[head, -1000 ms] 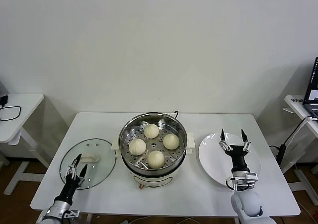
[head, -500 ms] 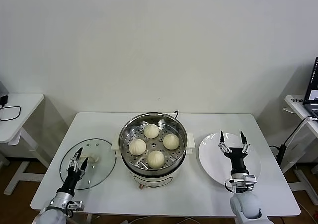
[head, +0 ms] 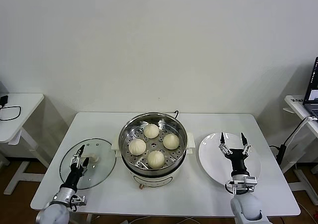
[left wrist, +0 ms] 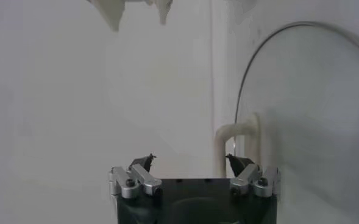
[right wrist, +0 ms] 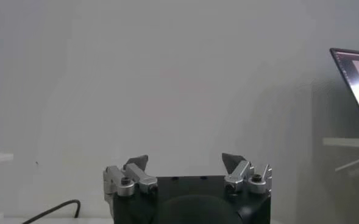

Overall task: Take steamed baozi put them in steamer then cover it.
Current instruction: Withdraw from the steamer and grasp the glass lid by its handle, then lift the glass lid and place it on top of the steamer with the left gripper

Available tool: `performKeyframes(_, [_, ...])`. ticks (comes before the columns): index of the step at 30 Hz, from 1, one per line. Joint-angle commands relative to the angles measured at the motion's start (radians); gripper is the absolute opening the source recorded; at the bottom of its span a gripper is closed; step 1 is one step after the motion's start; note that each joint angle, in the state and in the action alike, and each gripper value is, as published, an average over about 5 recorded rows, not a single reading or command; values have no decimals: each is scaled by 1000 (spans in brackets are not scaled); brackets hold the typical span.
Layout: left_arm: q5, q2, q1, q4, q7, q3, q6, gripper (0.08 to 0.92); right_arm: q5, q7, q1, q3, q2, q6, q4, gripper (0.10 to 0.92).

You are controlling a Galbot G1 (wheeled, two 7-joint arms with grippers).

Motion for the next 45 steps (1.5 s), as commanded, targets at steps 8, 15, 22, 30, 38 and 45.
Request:
performKeyframes(8, [-1, -1, -40, 32, 15, 14, 17, 801, -7, 1, -2, 6, -3, 1, 8, 823])
performKeyframes(15, [-3, -2, -42, 46, 24, 22, 22, 620, -9, 6, 5, 7, -5, 0, 10, 823])
performKeyframes(22, [-7, -5, -49, 68, 26, 27, 21, 421, -10, 10, 6, 11, -8, 0, 13, 823])
performKeyframes(30, [-18, -4, -49, 71, 26, 27, 19, 206, -12, 10, 8, 12, -5, 1, 11, 823])
performKeyframes(38, [-106, 9, 1, -65, 41, -19, 47, 188, -18, 9, 8, 9, -5, 4, 11, 823])
performKeyframes(45, [-232, 57, 66, -355, 106, -137, 146, 188, -22, 7, 13, 3, 1, 5, 6, 823])
